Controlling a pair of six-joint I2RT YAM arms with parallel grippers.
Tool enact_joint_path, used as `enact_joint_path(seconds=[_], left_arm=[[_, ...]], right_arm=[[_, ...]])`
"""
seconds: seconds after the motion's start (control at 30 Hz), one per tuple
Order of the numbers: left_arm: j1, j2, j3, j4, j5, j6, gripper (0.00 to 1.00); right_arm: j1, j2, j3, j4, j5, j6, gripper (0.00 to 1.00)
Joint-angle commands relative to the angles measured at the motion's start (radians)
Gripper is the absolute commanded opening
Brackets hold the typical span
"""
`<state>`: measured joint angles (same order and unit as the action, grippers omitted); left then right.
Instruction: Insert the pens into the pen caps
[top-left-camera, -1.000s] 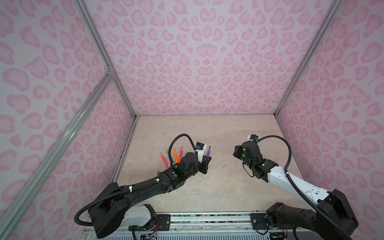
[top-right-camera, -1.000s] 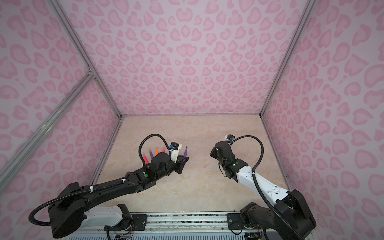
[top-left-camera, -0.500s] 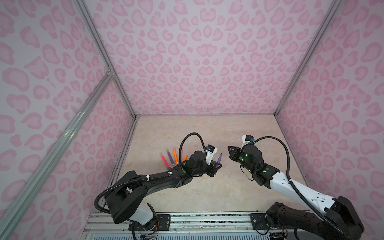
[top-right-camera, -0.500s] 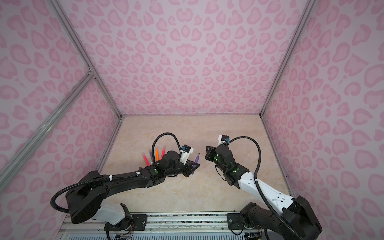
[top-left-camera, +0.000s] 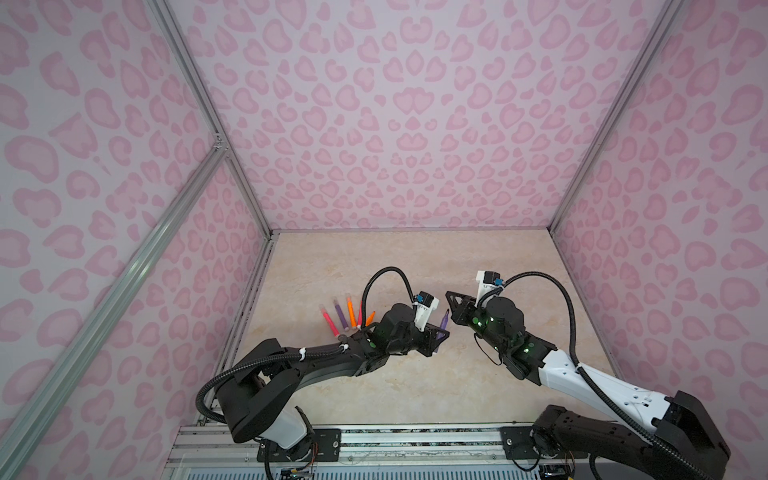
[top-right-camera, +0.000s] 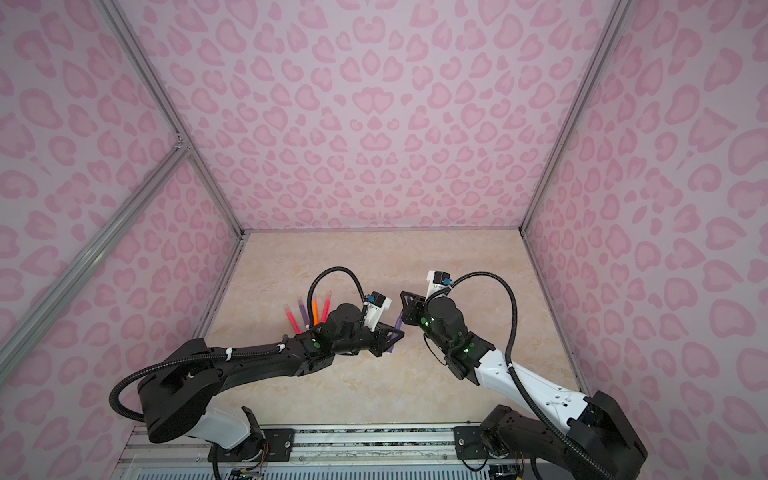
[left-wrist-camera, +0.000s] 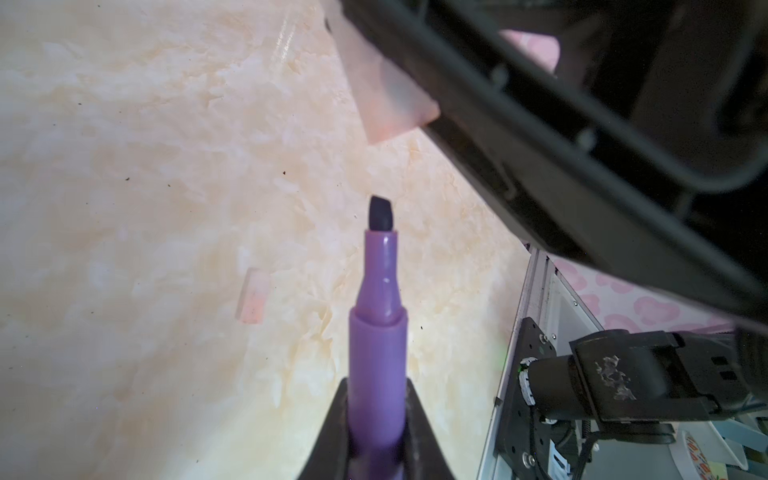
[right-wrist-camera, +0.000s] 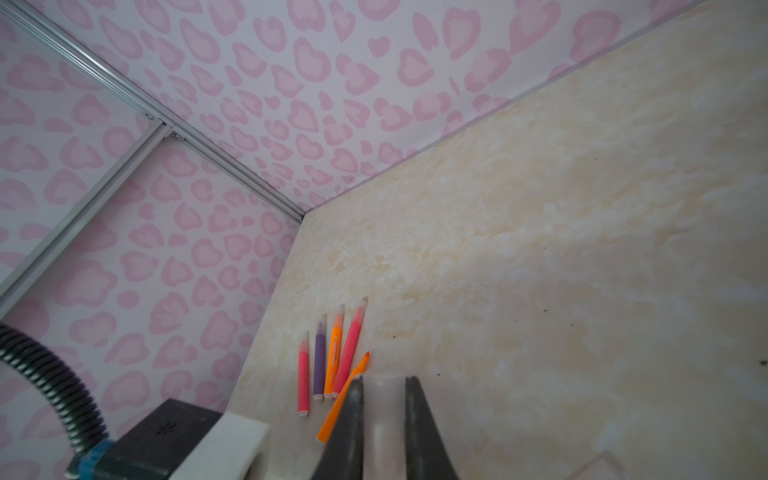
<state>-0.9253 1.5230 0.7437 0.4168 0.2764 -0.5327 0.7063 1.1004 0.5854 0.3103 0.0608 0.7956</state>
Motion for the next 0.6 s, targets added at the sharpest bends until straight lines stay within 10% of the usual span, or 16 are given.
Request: enact_joint_path(seconds=[0.0,0.57], left_arm=[[0.0,-0.003,0.007,0.033,-0.01,-0.001,0.03],[0.0,-0.061,-0.012,-0.004,-0.092,0.018,0.03]], right_arm=[[0.02,0.009,0.005,0.038,0.034,-0.016,0.0],[0.045,0.034,0.016,0.041,0.068,-0.021,0.0]])
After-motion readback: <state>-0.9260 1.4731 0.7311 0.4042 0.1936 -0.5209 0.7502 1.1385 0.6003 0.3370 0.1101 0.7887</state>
